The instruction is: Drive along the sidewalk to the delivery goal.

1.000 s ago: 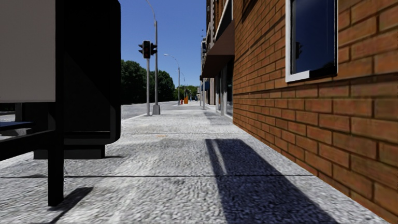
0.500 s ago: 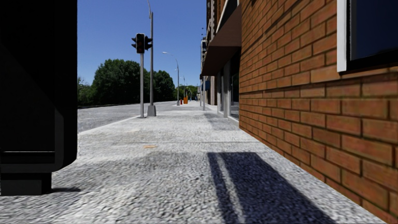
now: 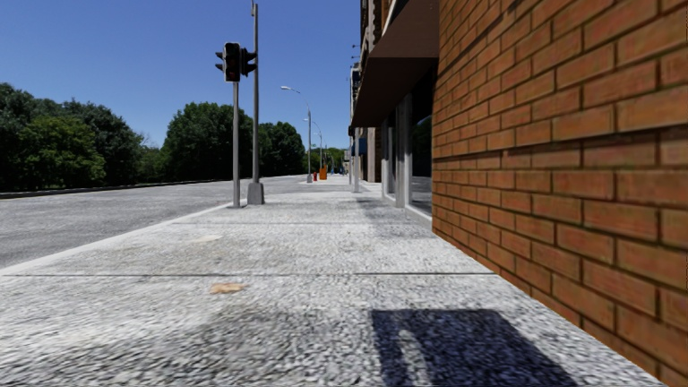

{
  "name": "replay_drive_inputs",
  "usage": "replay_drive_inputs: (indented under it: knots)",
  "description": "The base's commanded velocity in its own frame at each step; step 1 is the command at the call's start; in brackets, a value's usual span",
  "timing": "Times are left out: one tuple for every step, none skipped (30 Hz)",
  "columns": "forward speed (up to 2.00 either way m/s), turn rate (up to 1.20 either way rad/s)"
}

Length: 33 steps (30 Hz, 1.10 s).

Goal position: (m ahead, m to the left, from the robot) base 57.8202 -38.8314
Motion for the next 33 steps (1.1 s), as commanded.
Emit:
replay_drive_inputs:
  knots:
    - [2.00,0.00]
    - [2.00,0.00]
    - [2.00,0.00]
    - [2.00,0.00]
    - [2.00,0.00]
    - [2.00,0.00]
    - [2.00,0.00]
    - [2.00,0.00]
    - [2.00,0.00]
    - [2.00,0.00]
    - [2.00,0.00]
    - [2.00,0.00]
    - [2.00,0.00]
    - [2.00,0.00]
    - [2.00,0.00]
    - [2.00,0.00]
    - [2.00,0.00]
    - [2.00,0.00]
    - [2.00,0.00]
    - [2.00,0.00]
    - [2.00,0.00]
    - [2.00,0.00]
    - [2.00,0.00]
    - [2.00,0.00]
    - [2.00,0.00]
    - [2.00,0.00]
    - [2.00,0.00]
    - [2.00,0.00]
    - [2.00,0.00]
    - [2.00,0.00]
    - [2.00,0.00]
    - [2.00,0.00]
    - [2.00,0.00]
